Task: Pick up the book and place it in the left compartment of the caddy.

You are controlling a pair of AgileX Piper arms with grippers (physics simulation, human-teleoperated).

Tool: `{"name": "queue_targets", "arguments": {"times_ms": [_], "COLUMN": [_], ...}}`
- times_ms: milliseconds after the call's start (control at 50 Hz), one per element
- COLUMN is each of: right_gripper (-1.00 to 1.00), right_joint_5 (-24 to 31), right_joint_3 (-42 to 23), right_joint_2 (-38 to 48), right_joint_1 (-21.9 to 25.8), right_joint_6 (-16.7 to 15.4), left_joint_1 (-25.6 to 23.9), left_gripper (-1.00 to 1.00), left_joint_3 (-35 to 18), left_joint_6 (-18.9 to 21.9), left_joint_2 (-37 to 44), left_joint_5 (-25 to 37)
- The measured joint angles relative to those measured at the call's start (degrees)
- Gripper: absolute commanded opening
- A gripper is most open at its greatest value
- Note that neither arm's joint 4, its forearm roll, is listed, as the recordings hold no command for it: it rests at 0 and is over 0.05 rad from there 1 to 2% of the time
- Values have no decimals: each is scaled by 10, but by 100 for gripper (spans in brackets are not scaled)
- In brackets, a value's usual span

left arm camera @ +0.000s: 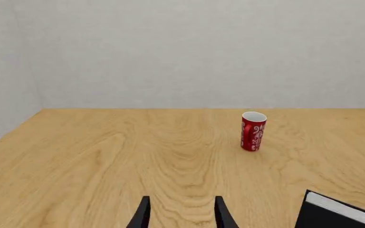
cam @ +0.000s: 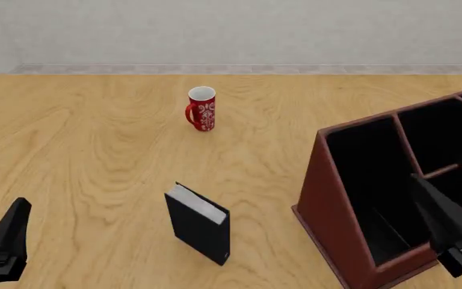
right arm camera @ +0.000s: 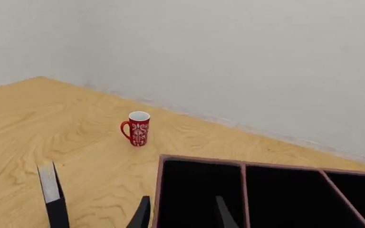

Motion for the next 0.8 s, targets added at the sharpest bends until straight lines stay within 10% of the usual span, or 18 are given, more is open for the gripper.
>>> {"name": "queue_targets", "arguments": {"times_ms": [800], "right_gripper": [100], "right_joint_5": [13], "right_joint_3": [-146], "right_joint_2": [258], "right_joint_1": [233], "right_joint_6": [-41], "left_joint_1": [0], "left_gripper": [100], "left_joint_3": [0], "left_joint_6": [0], "left_joint_2": [0], "left_joint_5": [0]}}
